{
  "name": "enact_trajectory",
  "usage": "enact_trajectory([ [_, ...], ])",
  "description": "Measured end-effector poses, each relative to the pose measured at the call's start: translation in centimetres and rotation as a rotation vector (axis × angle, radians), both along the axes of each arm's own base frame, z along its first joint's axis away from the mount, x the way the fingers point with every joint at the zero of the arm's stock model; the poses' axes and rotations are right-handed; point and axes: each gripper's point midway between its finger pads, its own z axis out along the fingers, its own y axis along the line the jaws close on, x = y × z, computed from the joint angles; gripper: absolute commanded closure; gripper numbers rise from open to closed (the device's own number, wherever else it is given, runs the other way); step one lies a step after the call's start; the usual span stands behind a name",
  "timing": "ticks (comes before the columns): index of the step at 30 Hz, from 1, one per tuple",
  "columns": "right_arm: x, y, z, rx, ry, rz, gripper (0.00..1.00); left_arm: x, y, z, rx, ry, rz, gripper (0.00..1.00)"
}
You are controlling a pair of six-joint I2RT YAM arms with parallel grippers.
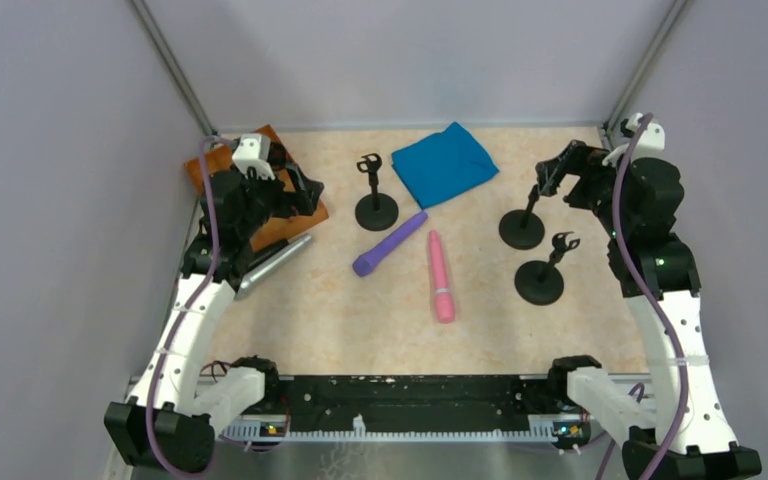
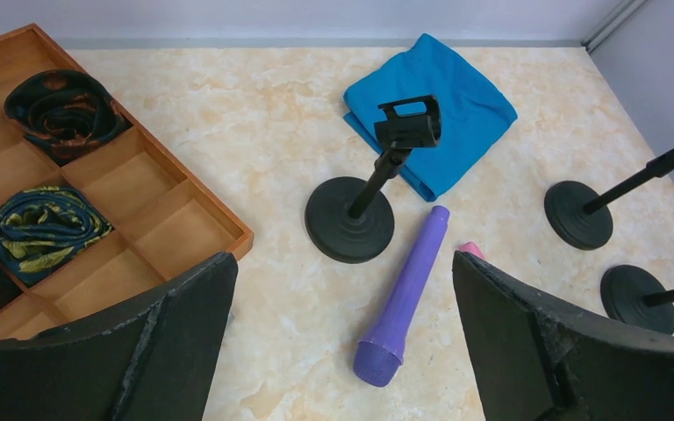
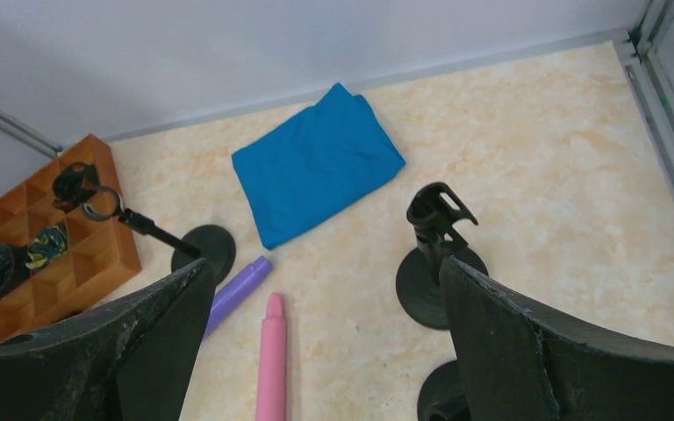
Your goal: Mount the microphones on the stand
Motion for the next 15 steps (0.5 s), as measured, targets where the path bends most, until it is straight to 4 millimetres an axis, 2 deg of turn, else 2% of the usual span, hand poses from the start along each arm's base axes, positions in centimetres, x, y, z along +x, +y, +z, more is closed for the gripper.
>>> enact_trajectory([
  [4,-0.1,-0.1,-1.3,0.007,0.040,-0.009,0.02,0.2,0.3,-0.1,-0.003,0.006,0.021,0.01],
  [6,-0.1,-0.1,-1.3,0.011,0.043,-0.011,0.05,0.3,0.4,-0.2,-0.008,0.010,0.032,0.01],
  [15,-1.2,0.0,-1.5,0.021,0.038,-0.006,0.07,0.3,1.0,-1.4,-0.007,0.043,0.071,0.01],
])
